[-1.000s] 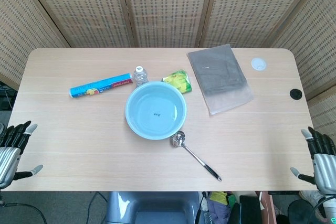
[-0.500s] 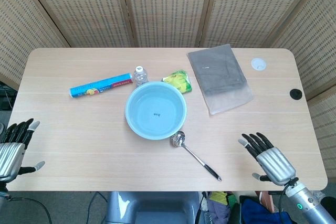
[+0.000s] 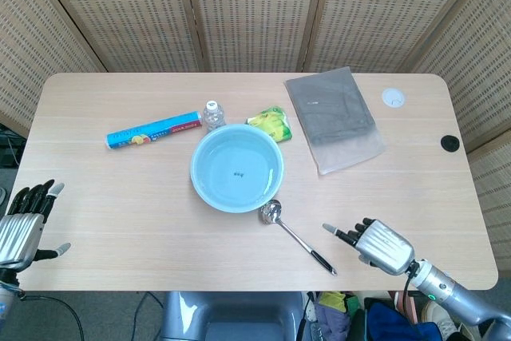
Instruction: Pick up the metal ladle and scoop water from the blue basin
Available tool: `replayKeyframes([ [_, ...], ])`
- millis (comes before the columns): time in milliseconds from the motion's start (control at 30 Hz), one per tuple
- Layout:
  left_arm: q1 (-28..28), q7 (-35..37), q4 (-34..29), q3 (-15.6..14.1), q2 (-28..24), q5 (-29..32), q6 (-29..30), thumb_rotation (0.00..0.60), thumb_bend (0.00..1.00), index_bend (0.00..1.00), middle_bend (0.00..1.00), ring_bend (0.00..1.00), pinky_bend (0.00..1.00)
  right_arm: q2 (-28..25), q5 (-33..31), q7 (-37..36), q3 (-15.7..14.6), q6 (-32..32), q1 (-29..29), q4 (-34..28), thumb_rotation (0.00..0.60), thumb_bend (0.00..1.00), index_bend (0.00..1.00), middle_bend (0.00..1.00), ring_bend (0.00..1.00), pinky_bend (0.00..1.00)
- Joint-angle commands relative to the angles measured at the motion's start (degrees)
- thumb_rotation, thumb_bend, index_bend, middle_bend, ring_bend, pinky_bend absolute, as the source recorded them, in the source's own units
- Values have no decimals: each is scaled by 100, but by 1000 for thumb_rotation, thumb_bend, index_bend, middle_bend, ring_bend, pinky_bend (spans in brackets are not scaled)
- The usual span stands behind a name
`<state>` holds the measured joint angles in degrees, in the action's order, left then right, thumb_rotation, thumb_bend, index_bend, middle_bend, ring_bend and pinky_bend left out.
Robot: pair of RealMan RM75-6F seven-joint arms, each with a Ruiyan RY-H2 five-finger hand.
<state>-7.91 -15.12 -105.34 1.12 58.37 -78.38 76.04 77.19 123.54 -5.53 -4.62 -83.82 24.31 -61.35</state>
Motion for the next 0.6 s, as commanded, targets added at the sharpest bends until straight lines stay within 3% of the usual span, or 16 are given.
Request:
replayKeyframes([
  [33,-22,-49,10,11,27,60,-27,600,0,0,0,0,0,296,405,-18,-185,-198,386,398,600,0,149,889,875,1000],
  [433,-81,-138,44,23,81,230,-95,600,0,0,0,0,0,759,706,573,-388,745,1276,147,600,0,223,909,893,1000],
  [533,-92,-92,57,35,63,271,-111,600,0,0,0,0,0,732,866,872,-524,1069,1509,33,600,132,288,909,893,1000],
  [600,-98,-72,63,40,54,289,-119,600,0,0,0,0,0,691,931,1048,-585,1180,1587,-25,600,321,327,910,893,1000],
])
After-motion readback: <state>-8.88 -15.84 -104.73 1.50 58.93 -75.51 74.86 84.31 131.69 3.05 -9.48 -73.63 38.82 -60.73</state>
